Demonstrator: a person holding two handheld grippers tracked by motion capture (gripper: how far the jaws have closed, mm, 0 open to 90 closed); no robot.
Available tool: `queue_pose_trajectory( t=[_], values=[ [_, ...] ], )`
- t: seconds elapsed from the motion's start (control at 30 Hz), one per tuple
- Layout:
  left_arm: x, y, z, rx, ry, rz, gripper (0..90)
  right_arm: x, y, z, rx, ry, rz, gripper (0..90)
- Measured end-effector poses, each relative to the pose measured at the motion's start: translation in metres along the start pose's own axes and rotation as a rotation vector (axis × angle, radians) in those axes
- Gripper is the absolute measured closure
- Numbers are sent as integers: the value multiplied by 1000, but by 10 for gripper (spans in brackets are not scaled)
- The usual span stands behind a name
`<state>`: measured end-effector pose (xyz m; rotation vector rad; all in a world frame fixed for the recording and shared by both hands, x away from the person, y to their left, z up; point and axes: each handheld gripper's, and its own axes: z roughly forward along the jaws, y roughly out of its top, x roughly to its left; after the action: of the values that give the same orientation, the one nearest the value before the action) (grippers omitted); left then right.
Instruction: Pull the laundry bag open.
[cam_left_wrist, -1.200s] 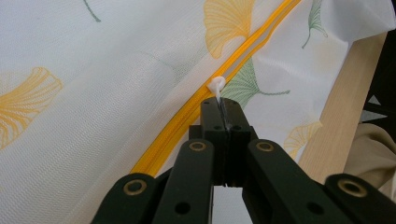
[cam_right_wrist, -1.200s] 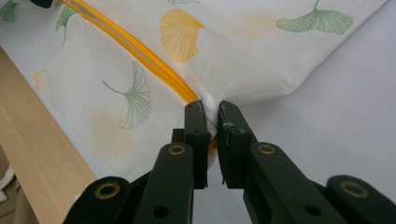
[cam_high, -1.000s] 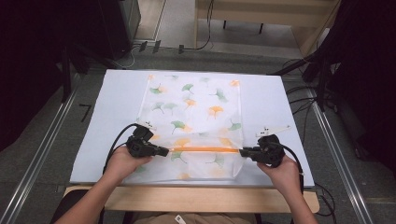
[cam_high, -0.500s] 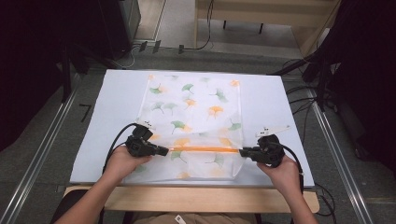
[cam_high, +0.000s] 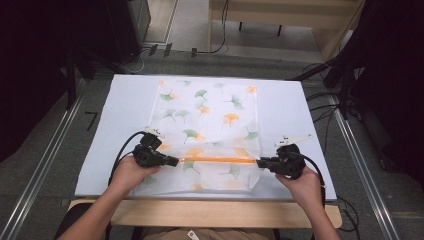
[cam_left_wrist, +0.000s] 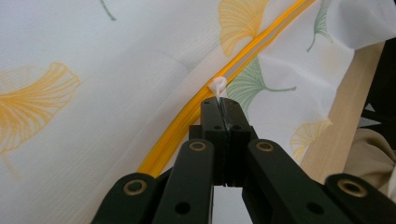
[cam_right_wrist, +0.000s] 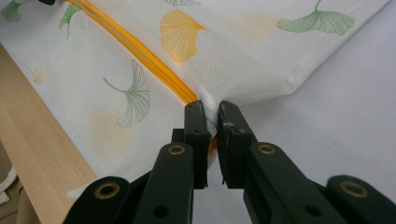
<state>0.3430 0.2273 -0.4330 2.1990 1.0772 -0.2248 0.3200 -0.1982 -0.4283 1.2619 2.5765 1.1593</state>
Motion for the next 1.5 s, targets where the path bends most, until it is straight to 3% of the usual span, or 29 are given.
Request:
queue_pose_trajectory(
  t=[0.17, 0.43, 1.03, 1.23, 1.5],
  values=[
    [5, -4, -7, 9, 20, 2, 900, 0, 0, 0, 1, 0, 3, 849],
    [17, -14, -23, -6, 36, -35, 900, 1, 0, 1, 6, 1, -2, 849],
    [18, -15, -23, -12, 23, -43, 900, 0, -1, 1, 9, -2, 2, 849],
    [20, -16, -26, -16, 0, -54, 900, 0, -1, 1, 8, 4, 2, 849],
    [27, -22, -35, -23, 14, -68, 900, 0, -1, 1, 10, 3, -2, 849]
  ],
)
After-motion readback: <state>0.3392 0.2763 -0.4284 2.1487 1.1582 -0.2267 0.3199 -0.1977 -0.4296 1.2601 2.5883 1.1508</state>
